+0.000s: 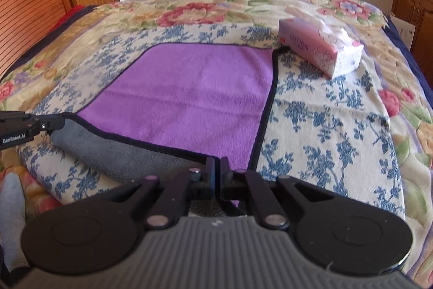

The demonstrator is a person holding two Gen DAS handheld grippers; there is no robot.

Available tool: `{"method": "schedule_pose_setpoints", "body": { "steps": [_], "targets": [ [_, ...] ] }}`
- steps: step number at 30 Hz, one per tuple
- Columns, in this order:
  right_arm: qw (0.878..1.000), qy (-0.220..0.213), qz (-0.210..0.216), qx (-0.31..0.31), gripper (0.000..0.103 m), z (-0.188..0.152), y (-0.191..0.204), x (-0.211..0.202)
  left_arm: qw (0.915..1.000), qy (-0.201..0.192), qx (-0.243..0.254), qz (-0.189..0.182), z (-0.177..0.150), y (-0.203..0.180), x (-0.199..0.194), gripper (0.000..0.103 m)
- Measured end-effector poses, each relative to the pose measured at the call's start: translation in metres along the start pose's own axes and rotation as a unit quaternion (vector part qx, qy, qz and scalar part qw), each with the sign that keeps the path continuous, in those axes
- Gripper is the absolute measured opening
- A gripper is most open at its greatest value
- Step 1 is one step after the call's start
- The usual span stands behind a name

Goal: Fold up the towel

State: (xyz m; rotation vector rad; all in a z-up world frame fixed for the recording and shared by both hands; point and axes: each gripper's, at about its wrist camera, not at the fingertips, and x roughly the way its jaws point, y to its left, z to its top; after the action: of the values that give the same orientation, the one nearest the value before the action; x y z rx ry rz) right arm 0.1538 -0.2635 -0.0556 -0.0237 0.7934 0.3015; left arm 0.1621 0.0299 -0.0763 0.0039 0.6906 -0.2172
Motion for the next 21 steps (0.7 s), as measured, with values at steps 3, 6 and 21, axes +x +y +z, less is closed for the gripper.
{"method": "schedule_pose_setpoints", "body": {
  "steps": [3,6,21],
  "targets": [
    [1.000,-0.011,-0.001,-0.001,0.004,0.004,-0.001,-0.001,0.9999,-0.011,-0.002,-0.002,0.004,0.000,-0.003,0.006],
    [1.000,-0.020,0.000,-0.005,0.004,0.008,-0.002,-0.002,0.9998,-0.018,-0.003,-0.004,0.007,0.000,-0.003,0.006],
    [0.999,-0.041,0.002,-0.030,0.004,0.023,-0.001,0.005,0.9994,-0.032,-0.005,-0.010,0.022,0.003,0.004,0.006]
  ]
}}
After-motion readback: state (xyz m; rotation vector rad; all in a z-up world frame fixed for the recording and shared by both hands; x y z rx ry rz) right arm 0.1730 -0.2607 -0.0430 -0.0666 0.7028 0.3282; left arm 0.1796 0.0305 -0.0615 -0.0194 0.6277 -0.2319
